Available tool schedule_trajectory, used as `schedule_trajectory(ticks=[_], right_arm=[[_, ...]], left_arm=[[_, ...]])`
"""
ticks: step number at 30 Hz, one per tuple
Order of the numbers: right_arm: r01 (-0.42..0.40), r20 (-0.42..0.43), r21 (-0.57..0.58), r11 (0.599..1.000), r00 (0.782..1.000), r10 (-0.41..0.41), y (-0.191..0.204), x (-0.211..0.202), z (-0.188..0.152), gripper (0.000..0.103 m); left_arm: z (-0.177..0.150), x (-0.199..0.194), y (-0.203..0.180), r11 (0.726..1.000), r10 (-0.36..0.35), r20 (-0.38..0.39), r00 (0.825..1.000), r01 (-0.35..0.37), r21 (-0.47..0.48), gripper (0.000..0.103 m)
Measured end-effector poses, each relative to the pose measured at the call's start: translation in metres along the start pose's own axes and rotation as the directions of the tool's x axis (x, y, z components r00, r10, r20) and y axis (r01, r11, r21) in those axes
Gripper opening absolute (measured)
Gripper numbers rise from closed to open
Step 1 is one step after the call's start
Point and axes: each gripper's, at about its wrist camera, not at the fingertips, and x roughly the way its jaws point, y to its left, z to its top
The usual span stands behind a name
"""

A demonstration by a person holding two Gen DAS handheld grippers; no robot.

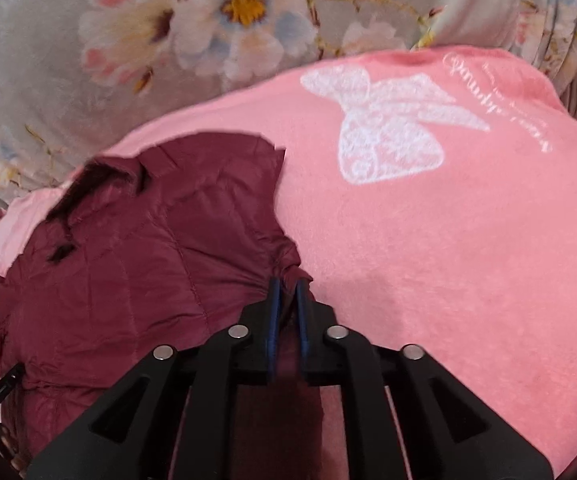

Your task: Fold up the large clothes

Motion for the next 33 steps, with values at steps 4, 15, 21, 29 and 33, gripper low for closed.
schedule_trajectory(ticks=[4,15,21,29,33], right_arm=[[-0.081,0.036,-0.099,0.992,0.996,0.085,0.037,-0.022,0.008,0.011],[-0.203,-0.162,-0.324,0.924,0.974,0.157,0.164,0.041,-0.040,0.011],[-0.224,-0.192,-0.301,0.927,0.966,0.172,0.160,0.058,-0.063,0.012],[-0.183,-0.162,-0.347,0.920,0.978,0.134,0.165,0.055,-0.069,0.012],[-0.171,-0.156,-0.358,0.918,0.980,0.121,0.167,0.057,-0.070,0.012]], left_arm=[[0.004,-0.032,0.016,0.999,0.039,0.053,0.998,-0.038,-0.031,0.045],[0.031,-0.008,-0.052,0.992,-0.110,-0.015,0.994,0.110,0.059,0.053],[0.010,0.022,-0.056,0.993,-0.084,0.015,0.996,0.082,0.082,0.060],[0.000,0.022,-0.066,0.992,-0.031,0.050,0.998,0.024,0.120,0.069],[0.002,0.024,-0.067,0.993,-0.015,0.050,0.999,0.009,0.119,0.074]])
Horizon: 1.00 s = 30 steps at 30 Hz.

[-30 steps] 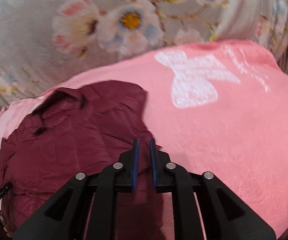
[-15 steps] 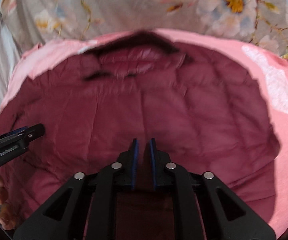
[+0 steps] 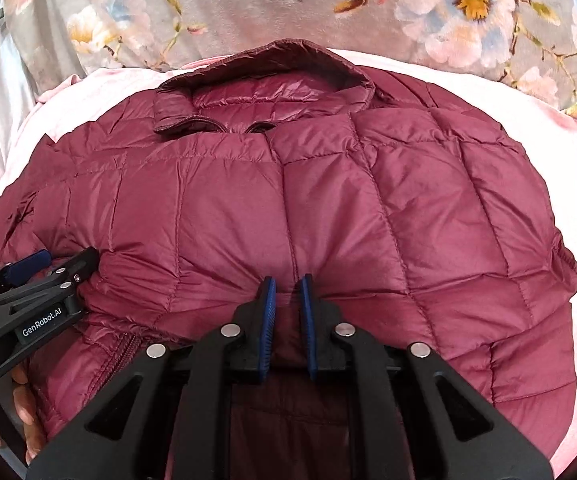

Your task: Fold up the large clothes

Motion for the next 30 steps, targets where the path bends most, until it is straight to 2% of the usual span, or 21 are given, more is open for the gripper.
schedule_trajectory(ticks=[7,11,15,16,17,19,21,23,25,28,30], right_arm=[[0.004,-0.001,-0.003,1.000,1.000,-0.004,0.000,0.000,0.000,0.012],[0.008,-0.001,-0.008,1.000,1.000,-0.008,0.000,0.000,0.000,0.012],[0.019,-0.003,-0.006,1.000,1.000,-0.019,0.002,-0.005,0.002,0.014],[0.025,0.001,0.001,1.000,1.000,-0.025,0.005,-0.010,0.004,0.018],[0.006,0.012,0.012,1.000,1.000,-0.006,0.009,-0.016,0.005,0.023],[-0.048,0.035,0.017,0.999,0.998,0.047,0.024,-0.028,0.009,0.025],[-0.087,0.052,-0.028,0.996,0.995,0.088,0.051,-0.037,0.012,0.030],[-0.099,0.060,-0.085,0.991,0.993,0.104,0.075,-0.038,0.011,0.035],[-0.083,0.051,-0.139,0.987,0.995,0.091,0.093,-0.031,0.006,0.035],[-0.076,0.009,-0.145,0.987,0.997,0.078,0.100,-0.015,-0.005,0.035],[-0.080,0.006,-0.124,0.989,0.997,0.081,0.096,-0.012,-0.008,0.038]], left_arm=[[0.000,0.000,0.003,1.000,-0.019,-0.001,1.000,0.019,-0.023,0.079],[-0.002,-0.016,0.026,0.992,-0.097,0.019,0.995,0.098,-0.083,0.079],[-0.011,-0.056,0.092,0.981,-0.099,0.052,0.994,0.106,-0.162,0.081],[-0.014,-0.063,0.110,0.978,-0.090,0.053,0.995,0.098,-0.183,0.083],[-0.016,-0.070,0.137,0.974,-0.062,0.054,0.997,0.072,-0.213,0.084],[-0.020,-0.076,0.185,0.961,0.012,0.037,0.999,-0.001,-0.277,0.084],[-0.026,-0.074,0.247,0.922,0.084,-0.001,0.996,-0.078,-0.379,0.084],[-0.033,-0.070,0.301,0.866,0.125,-0.040,0.991,-0.129,-0.484,0.084],[-0.042,-0.068,0.352,0.794,0.145,-0.063,0.987,-0.154,-0.588,0.084],[-0.051,-0.069,0.406,0.701,0.209,-0.073,0.975,-0.201,-0.685,0.084],[-0.056,-0.069,0.431,0.653,0.252,-0.083,0.964,-0.233,-0.720,0.084]])
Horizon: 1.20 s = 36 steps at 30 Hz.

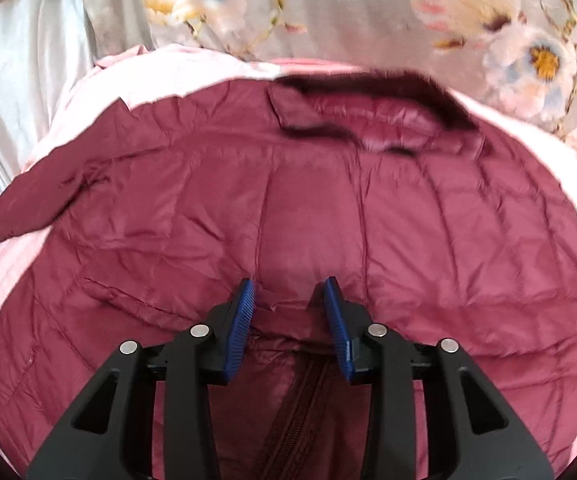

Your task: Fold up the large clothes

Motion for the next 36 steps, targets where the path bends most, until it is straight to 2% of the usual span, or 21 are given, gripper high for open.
schedule_trajectory(ticks=[2,5,6,7,8,9,10,13,15,17,21,22,24,26,27,28,29,30,31,34,36], right_arm=[[-0.004,0.000,0.024,1.000,1.000,0.004,-0.004,-0.001,0.000,0.044],[-0.012,-0.004,0.039,0.999,1.000,0.012,-0.005,0.001,-0.002,0.045],[-0.009,-0.004,0.037,0.999,1.000,0.009,-0.005,0.001,-0.001,0.046],[-0.006,-0.003,0.034,0.999,1.000,0.006,-0.004,0.001,-0.001,0.046],[-0.006,0.000,0.034,0.999,1.000,0.006,-0.004,0.001,-0.002,0.046],[-0.006,0.003,0.034,0.999,1.000,0.006,-0.005,-0.001,-0.002,0.047],[-0.008,0.009,0.036,0.999,1.000,0.008,-0.005,-0.003,-0.002,0.048],[-0.020,0.027,0.055,0.998,0.999,0.018,-0.011,-0.014,-0.004,0.049],[-0.024,0.042,0.067,0.997,0.999,0.021,-0.018,-0.025,-0.007,0.051],[-0.022,0.049,0.074,0.997,0.999,0.018,-0.027,-0.035,-0.010,0.053],[-0.004,0.067,0.100,0.995,0.998,-0.003,-0.051,-0.055,-0.020,0.055],[-0.002,0.067,0.108,0.994,0.998,-0.006,-0.057,-0.057,-0.022,0.056],[0.006,0.065,0.132,0.991,0.998,-0.015,-0.072,-0.064,-0.029,0.056],[0.016,0.069,0.152,0.988,0.997,-0.027,-0.085,-0.071,-0.035,0.057],[0.019,0.069,0.164,0.986,0.997,-0.030,-0.093,-0.074,-0.039,0.057],[0.020,0.070,0.172,0.985,0.997,-0.032,-0.098,-0.076,-0.041,0.058],[0.023,0.072,0.183,0.983,0.997,-0.037,-0.105,-0.080,-0.045,0.059],[0.026,0.073,0.193,0.981,0.997,-0.041,-0.112,-0.083,-0.048,0.060],[0.028,0.073,0.199,0.980,0.996,-0.043,-0.116,-0.085,-0.050,0.061],[0.023,0.077,0.219,0.976,0.996,-0.041,-0.131,-0.092,-0.056,0.062],[0.000,0.084,0.242,0.970,0.996,-0.021,-0.140,-0.095,-0.056,0.063]], left_arm=[[0.010,0.009,0.013,0.999,0.015,0.003,1.000,-0.015,-0.041,0.084],[0.016,0.026,0.015,0.997,-0.001,-0.037,0.999,-0.002,-0.072,0.075],[0.018,0.028,0.010,0.998,0.003,-0.032,1.000,-0.005,-0.067,0.063],[0.019,0.027,0.001,0.999,0.007,-0.017,1.000,-0.007,-0.039,0.042],[0.020,0.026,-0.008,1.000,0.006,-0.014,1.000,-0.006,-0.006,0.028],[0.019,0.021,-0.023,0.999,0.005,-0.009,1.000,-0.004,0.043,0.007],[0.022,0.020,-0.026,0.998,-0.002,-0.002,1.000,0.002,0.065,0.000],[0.018,-0.014,-0.075,0.980,-0.066,0.059,0.996,0.054,0.191,0.000],[0.006,-0.054,-0.121,0.946,-0.161,0.098,0.982,0.125,0.298,0.000],[-0.010,-0.090,-0.164,0.898,-0.264,0.100,0.959,0.206,0.388,0.000],[-0.068,-0.160,-0.251,0.744,-0.451,0.050,0.891,0.345,0.573,0.000],[-0.092,-0.180,-0.275,0.681,-0.504,0.013,0.864,0.388,0.621,0.000],[-0.130,-0.200,-0.311,0.594,-0.557,-0.058,0.829,0.446,0.670,0.000],[-0.173,-0.210,-0.343,0.517,-0.575,-0.145,0.805,0.495,0.698,0.002],[-0.186,-0.210,-0.353,0.500,-0.575,-0.170,0.800,0.508,0.702,0.005],[-0.205,-0.209,-0.365,0.473,-0.576,-0.208,0.791,0.529,0.704,0.014],[-0.226,-0.203,-0.376,0.453,-0.562,-0.251,0.788,0.547,0.703,0.022],[-0.238,-0.198,-0.382,0.446,-0.547,-0.287,0.787,0.564,0.695,0.048],[-0.251,-0.192,-0.384,0.451,-0.534,-0.317,0.784,0.581,0.677,0.069],[-0.267,-0.177,-0.381,0.470,-0.516,-0.368,0.774,0.615,0.634,0.073],[-0.265,-0.170,-0.367,0.478,-0.507,-0.398,0.764,0.634,0.609,0.075]])
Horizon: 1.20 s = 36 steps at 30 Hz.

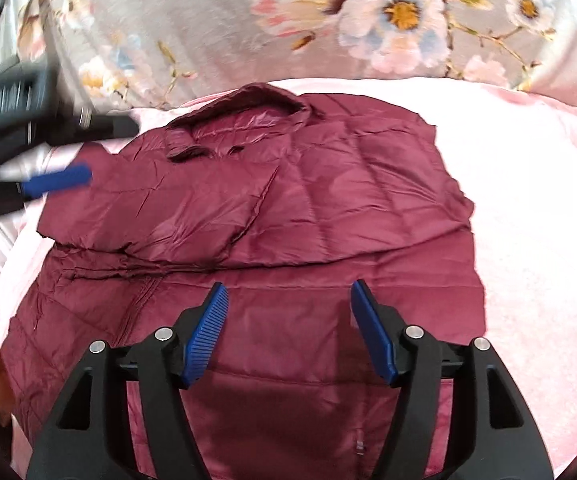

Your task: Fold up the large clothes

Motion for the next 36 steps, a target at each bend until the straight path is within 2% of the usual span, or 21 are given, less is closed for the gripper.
schedule_trajectory(ticks=[3,6,10,11,15,17,18,19,20,22,24,27,29,33,35,36], right_arm=[[-0.047,-0.005,0.044,0.998,0.999,0.047,-0.007,0.000,0.008,0.064],[-0.092,-0.015,0.085,0.992,0.996,0.094,-0.008,0.006,0.020,0.065],[-0.142,-0.046,0.116,0.983,0.988,0.148,0.002,0.022,0.035,0.065],[-0.147,-0.051,0.117,0.982,0.987,0.154,0.004,0.026,0.038,0.065],[-0.152,-0.109,0.108,0.982,0.980,0.164,0.024,0.056,0.045,0.065],[-0.148,-0.151,0.112,0.983,0.975,0.164,0.030,0.074,0.042,0.063],[-0.139,-0.164,0.102,0.985,0.974,0.154,0.033,0.080,0.041,0.055],[-0.118,-0.177,0.083,0.989,0.975,0.132,0.037,0.084,0.042,0.028],[-0.120,-0.174,0.080,0.990,0.976,0.132,0.037,0.082,0.042,0.006],[-0.133,-0.112,0.080,0.988,0.984,0.141,0.033,0.066,0.052,0.004],[-0.075,0.005,0.033,0.997,0.997,0.075,0.025,0.030,0.068,0.003],[0.034,0.080,0.004,0.999,0.996,-0.034,0.003,-0.001,0.082,0.003],[0.081,0.063,-0.001,0.997,0.995,-0.080,-0.011,0.000,0.083,0.003],[0.063,-0.013,0.040,0.997,0.998,-0.063,-0.036,0.014,0.072,0.003],[0.060,-0.029,0.040,0.997,0.998,-0.059,-0.039,0.019,0.064,0.003],[0.052,-0.041,0.046,0.998,0.998,-0.050,-0.041,0.023,0.059,0.003]], left_arm=[[-0.004,-0.015,0.041,0.994,-0.008,-0.001,1.000,0.008,-0.109,0.076],[-0.002,-0.022,0.091,0.975,0.051,0.022,0.998,-0.045,-0.217,0.076],[-0.004,-0.031,0.165,0.927,0.096,0.017,0.995,-0.083,-0.365,0.076],[-0.005,-0.032,0.184,0.907,0.099,0.014,0.995,-0.084,-0.413,0.076],[-0.013,-0.033,0.231,0.854,0.089,0.003,0.996,-0.075,-0.515,0.076],[-0.017,-0.032,0.242,0.836,0.073,0.004,0.997,-0.059,-0.546,0.076],[-0.018,-0.031,0.246,0.830,0.060,0.001,0.998,-0.049,-0.555,0.076],[-0.019,-0.029,0.248,0.827,0.053,-0.004,0.999,-0.046,-0.560,0.076],[-0.019,-0.026,0.249,0.824,0.041,-0.006,0.999,-0.037,-0.565,0.076],[-0.018,-0.022,0.249,0.820,0.029,-0.008,1.000,-0.028,-0.572,0.076],[-0.016,-0.018,0.247,0.820,0.027,-0.003,1.000,-0.024,-0.571,0.076],[-0.010,-0.012,0.240,0.832,0.040,-0.010,0.999,-0.039,-0.554,0.076],[-0.006,-0.002,0.233,0.841,0.063,-0.032,0.998,-0.070,-0.537,0.076],[0.002,0.019,0.222,0.855,0.117,-0.067,0.991,-0.135,-0.501,0.073],[0.003,0.030,0.220,0.856,0.180,-0.102,0.978,-0.207,-0.474,0.061],[0.002,0.035,0.219,0.856,0.221,-0.123,0.967,-0.253,-0.452,0.050]])
